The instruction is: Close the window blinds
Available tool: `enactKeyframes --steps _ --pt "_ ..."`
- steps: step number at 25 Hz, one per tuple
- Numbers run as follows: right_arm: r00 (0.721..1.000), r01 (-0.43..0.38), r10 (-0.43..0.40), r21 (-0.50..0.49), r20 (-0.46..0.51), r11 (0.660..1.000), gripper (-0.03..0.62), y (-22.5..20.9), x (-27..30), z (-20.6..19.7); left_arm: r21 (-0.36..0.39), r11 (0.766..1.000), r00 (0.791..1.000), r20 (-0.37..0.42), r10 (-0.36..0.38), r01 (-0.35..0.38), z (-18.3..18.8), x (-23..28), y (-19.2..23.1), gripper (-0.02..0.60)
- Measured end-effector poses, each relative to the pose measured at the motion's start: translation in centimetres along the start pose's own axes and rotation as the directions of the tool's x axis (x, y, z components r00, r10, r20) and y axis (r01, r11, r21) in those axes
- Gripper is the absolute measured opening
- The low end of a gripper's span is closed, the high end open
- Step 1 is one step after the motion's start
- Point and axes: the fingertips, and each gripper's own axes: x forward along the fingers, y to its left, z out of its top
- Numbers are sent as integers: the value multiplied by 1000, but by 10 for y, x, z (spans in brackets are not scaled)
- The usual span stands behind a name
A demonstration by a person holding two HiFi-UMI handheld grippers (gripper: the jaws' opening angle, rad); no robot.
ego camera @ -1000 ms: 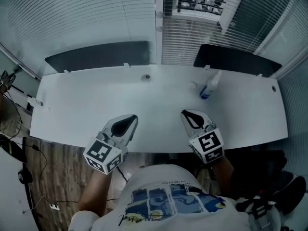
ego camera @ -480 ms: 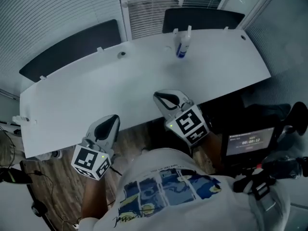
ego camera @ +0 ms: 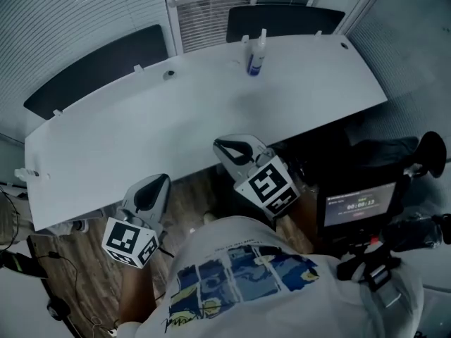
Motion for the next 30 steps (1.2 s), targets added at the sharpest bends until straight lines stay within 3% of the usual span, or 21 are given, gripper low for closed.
enactKeyframes --steps 18,30 --pt "999 -31 32 -24 39 999 6 8 -122 -37 3 999 999 7 -48 48 10 24 -144 6" --pt "997 -76 77 -39 27 996 6 23 -133 -47 -31 999 999 1 -32 32 0 17 -161 6"
